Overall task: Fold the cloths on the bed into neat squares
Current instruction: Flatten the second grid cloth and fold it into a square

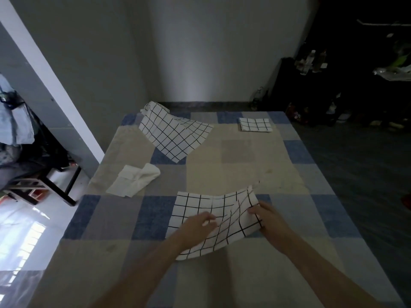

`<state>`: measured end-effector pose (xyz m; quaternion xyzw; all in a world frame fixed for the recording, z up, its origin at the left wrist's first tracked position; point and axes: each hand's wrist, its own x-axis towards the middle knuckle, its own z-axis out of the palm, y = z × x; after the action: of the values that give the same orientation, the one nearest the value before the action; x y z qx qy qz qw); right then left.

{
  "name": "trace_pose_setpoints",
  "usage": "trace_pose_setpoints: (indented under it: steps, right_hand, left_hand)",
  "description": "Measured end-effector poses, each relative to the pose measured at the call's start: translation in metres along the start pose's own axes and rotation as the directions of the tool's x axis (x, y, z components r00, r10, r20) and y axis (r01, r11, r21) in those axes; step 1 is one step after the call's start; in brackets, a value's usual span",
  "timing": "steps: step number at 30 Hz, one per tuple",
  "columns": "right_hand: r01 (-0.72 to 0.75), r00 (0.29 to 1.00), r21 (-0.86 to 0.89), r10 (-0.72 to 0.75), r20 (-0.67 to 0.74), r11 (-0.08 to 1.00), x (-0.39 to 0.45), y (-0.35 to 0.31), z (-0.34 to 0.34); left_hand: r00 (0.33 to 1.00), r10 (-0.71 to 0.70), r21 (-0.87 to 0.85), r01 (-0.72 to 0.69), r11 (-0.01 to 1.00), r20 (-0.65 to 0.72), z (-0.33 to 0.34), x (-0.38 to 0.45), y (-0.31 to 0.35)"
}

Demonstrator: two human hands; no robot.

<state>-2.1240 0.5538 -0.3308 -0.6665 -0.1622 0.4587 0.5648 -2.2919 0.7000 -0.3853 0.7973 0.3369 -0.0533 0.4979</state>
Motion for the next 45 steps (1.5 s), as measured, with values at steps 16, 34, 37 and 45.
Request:
trace_pose_setpoints:
  steps: [16,34,37,45]
  right_hand:
    - [-0.023,0.875,-0.271,0.151,0.460,0.962,-0.045,-0.167,-0.044]
    - [0.115,0.973,-0.837,-0.231,-0.014,0.535,0.122,-0.065,-0.075]
    - [0.196,0.954,-0.834,-0.297,0.041,0.515,0.117,-0.053,-0.080]
    - [0.544,0.805,-0.819,-0.392,0.446,0.183,0.056,0.042,-0.097]
  left_hand:
    - [0.927,0.337,-0.258,-0.290,0.922,0.165,-0.108,-0.031,0.110]
    - [0.921,0.079,0.120,-0.035,0.992,-0.382,-0.057,0.095,0.044]
    - [0.895,0.116,0.169,-0.047,0.985,-0.430,-0.049,0.092,0.042]
    - [0.916,0.327,0.566,-0.146,0.812,-0.233,-0.016,0.038,0.008]
